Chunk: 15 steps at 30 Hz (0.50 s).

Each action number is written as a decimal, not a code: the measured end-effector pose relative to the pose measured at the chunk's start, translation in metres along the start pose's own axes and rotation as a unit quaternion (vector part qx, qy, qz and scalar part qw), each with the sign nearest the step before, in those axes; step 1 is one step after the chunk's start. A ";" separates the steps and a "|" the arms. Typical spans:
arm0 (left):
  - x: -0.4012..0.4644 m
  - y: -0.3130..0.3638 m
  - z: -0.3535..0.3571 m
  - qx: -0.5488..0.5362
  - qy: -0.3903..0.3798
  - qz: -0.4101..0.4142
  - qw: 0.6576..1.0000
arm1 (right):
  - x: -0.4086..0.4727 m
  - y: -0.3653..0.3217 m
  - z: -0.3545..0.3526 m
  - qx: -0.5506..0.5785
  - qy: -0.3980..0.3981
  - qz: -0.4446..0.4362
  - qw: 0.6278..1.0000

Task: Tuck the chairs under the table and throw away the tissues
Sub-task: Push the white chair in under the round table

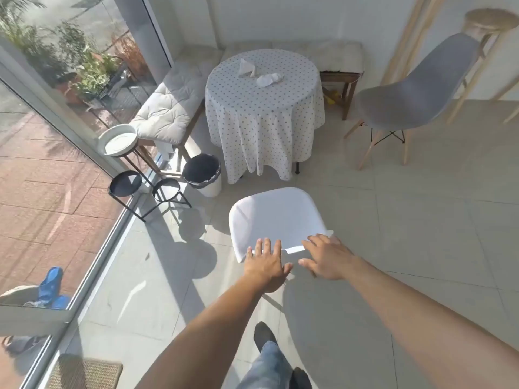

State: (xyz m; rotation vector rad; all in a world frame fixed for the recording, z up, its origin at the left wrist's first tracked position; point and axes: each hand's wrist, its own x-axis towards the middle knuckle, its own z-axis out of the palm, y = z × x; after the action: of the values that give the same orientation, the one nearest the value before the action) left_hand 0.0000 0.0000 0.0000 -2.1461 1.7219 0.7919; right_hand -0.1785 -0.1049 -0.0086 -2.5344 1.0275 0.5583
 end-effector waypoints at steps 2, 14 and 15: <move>0.010 0.007 0.005 0.003 0.002 0.003 1.000 | 0.010 0.002 0.005 -0.017 0.005 -0.006 1.000; 0.051 0.002 0.028 0.051 0.061 0.033 0.996 | 0.047 0.026 0.018 -0.089 0.024 -0.044 0.995; 0.053 0.000 0.031 0.053 0.075 0.036 0.995 | 0.048 0.027 0.020 -0.095 0.035 -0.045 0.994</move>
State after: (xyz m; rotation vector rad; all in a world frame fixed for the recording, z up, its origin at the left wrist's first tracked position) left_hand -0.0005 -0.0265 -0.0556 -2.1311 1.8804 0.5545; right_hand -0.1703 -0.1418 -0.0533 -2.7692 0.9175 0.5708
